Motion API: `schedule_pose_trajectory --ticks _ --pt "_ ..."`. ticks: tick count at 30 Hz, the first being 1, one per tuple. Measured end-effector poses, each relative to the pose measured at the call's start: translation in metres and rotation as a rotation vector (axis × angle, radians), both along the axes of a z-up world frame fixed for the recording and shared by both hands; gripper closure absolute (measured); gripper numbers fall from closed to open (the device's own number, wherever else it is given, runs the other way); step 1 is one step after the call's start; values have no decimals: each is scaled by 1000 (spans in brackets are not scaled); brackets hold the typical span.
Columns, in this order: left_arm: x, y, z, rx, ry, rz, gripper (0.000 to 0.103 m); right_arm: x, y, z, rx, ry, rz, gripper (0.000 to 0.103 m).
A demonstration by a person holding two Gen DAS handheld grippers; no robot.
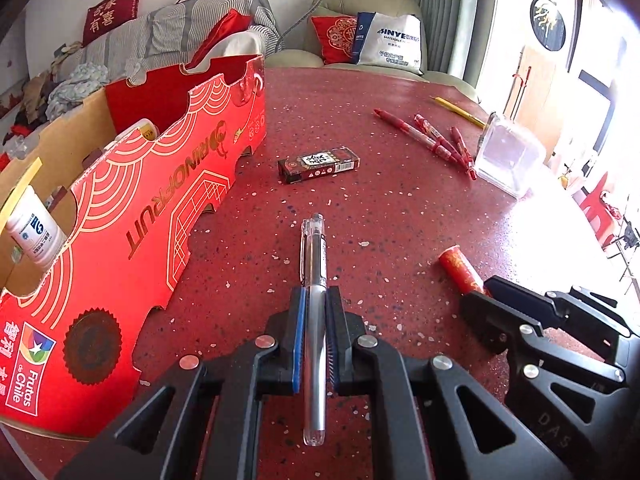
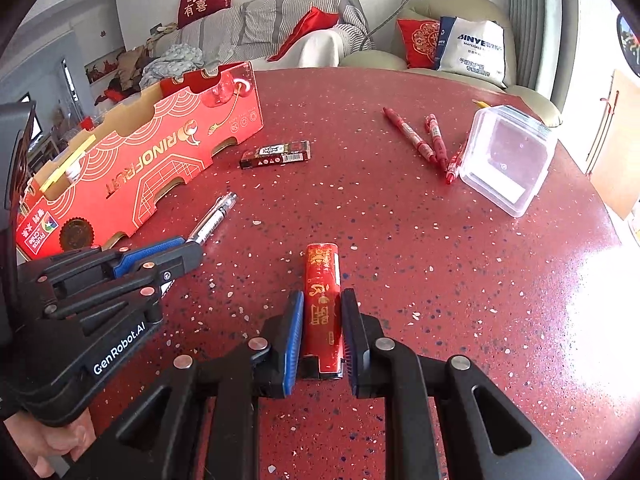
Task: Organize rigid objects
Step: 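Lift the white pen and red lighter with both tools above the table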
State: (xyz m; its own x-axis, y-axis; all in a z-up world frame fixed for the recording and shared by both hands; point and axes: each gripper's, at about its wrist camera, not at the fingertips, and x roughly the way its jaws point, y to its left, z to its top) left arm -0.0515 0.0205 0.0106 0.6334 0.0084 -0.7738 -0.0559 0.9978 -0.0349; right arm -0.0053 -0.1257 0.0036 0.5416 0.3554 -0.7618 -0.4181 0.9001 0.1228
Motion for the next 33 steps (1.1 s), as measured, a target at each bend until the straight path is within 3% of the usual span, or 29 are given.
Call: schedule_pose_trajectory --ticks 33 --pt "-6 -1 3 25 -30 42 93 -10 -1 10 3 -71 -10 83"
